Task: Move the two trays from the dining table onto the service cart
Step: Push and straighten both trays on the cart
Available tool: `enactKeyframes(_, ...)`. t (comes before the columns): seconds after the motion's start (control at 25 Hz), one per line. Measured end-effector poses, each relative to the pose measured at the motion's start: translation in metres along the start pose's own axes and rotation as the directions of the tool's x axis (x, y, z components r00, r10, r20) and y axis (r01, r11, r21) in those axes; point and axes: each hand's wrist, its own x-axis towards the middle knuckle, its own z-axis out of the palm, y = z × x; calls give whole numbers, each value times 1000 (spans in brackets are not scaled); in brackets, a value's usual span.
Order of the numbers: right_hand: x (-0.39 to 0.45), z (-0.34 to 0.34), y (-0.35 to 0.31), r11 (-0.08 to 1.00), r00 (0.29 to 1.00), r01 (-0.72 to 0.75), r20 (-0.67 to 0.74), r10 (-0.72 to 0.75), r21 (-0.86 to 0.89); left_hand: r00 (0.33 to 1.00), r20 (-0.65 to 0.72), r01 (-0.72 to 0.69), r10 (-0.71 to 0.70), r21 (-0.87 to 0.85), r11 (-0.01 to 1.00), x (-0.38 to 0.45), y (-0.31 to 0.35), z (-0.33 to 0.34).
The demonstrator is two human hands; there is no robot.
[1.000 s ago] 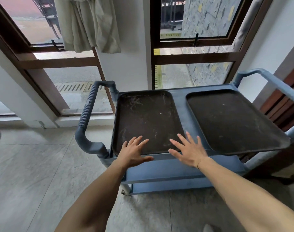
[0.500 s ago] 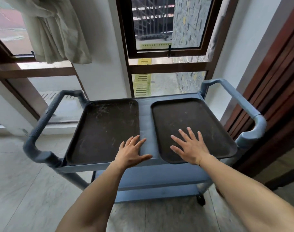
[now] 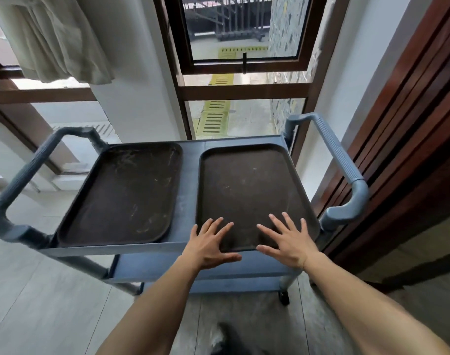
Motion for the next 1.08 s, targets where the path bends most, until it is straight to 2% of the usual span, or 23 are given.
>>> enactKeyframes(0.12, 3, 7, 4, 1000, 1000, 3, 23, -4, 18, 1000, 24, 17, -18, 48, 999, 7, 2, 5)
enactKeyframes(0.44, 29, 8, 10, 997, 998, -50, 34, 48, 59, 1000, -20, 7, -4, 115, 993, 40, -7, 1)
enactKeyframes(0.72, 68, 17, 12, 989, 991, -99, 98, 88, 113, 994, 105, 14, -24, 102, 995, 88, -19, -4)
enactKeyframes(1.08, 79, 7, 15, 984, 980, -113, 179, 87, 139, 995, 101, 15, -21, 56, 998, 97, -22, -4)
